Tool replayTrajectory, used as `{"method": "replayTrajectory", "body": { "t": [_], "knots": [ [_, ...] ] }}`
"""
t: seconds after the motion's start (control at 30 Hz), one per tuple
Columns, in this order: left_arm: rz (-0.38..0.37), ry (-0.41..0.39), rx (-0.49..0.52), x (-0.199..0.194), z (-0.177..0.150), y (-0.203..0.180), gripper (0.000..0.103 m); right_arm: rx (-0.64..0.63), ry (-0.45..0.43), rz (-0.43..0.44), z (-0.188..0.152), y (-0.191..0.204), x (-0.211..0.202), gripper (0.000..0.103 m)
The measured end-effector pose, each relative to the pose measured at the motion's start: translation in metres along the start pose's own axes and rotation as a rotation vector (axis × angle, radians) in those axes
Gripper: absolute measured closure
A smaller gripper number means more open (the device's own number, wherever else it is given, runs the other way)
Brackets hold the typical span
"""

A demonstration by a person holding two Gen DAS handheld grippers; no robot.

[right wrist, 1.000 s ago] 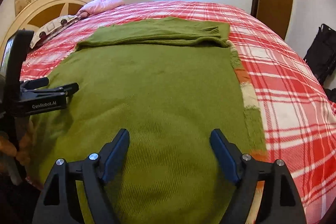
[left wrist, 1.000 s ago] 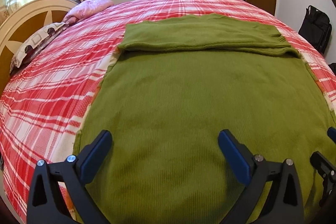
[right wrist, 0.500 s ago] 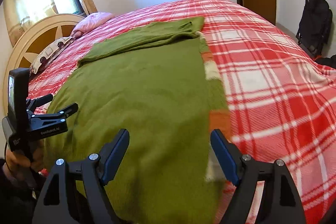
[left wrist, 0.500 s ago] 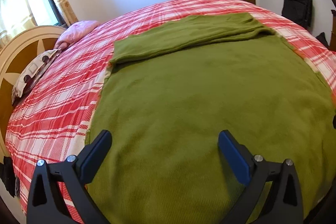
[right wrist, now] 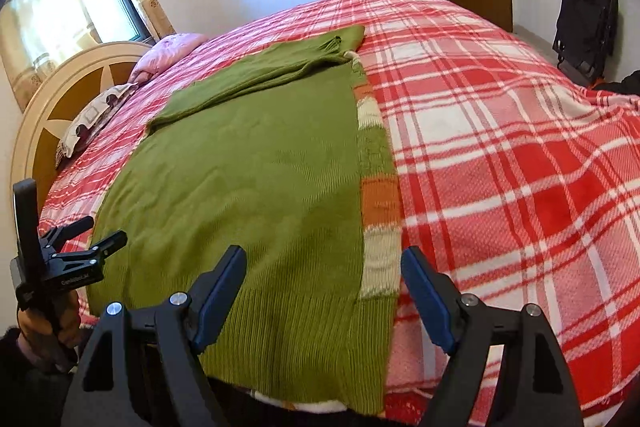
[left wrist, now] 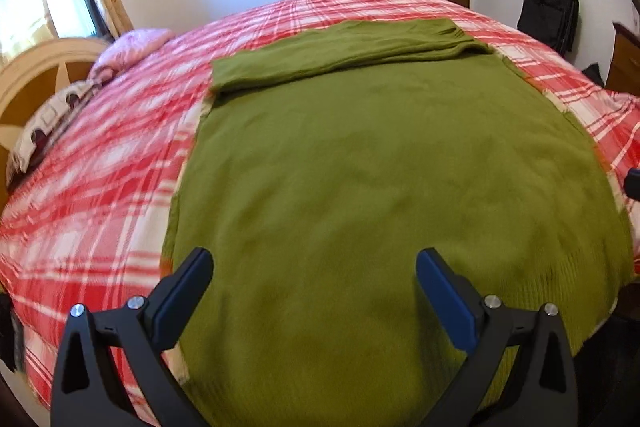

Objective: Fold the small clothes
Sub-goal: 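Move both grippers to the sweater hem and close on it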

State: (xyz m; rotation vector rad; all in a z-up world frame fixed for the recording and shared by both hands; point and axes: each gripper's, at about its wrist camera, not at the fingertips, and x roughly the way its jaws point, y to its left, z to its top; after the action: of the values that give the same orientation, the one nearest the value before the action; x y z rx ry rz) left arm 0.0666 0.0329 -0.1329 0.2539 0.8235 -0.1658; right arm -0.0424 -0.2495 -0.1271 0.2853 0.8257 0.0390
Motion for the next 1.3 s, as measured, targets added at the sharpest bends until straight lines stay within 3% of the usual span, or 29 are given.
{"method": "replayTrajectory", "body": {
  "t": [0.2,0.37,0.6,0.87,1.13,1.3],
  "knots": [
    [-0.030,0.019,-0.104,-0.013,-0.030,0.039,0.000,-0.057,0.033,0.015,-0.006,0.009,0.002,0.023],
    [-0.105,0.032,-0.220,-0.029,-0.061,0.073,0.000,-0.070,0.043,0.019,-0.009,0.013,0.004,0.023],
    [-0.150,0.067,-0.267,-0.024,-0.079,0.080,0.002,-0.038,0.051,0.021,-0.012,0.006,0.000,0.023],
    [-0.209,0.109,-0.322,-0.019,-0.096,0.088,0.018,-0.011,0.082,0.036,-0.017,-0.009,0.001,0.023],
    [-0.261,0.139,-0.330,-0.010,-0.103,0.080,0.019,-0.012,0.111,0.048,-0.022,-0.020,0.000,0.023],
    [-0.295,0.138,-0.333,-0.012,-0.105,0.080,0.038,0.019,0.143,0.086,-0.029,-0.027,0.001,0.023]
  ]
}}
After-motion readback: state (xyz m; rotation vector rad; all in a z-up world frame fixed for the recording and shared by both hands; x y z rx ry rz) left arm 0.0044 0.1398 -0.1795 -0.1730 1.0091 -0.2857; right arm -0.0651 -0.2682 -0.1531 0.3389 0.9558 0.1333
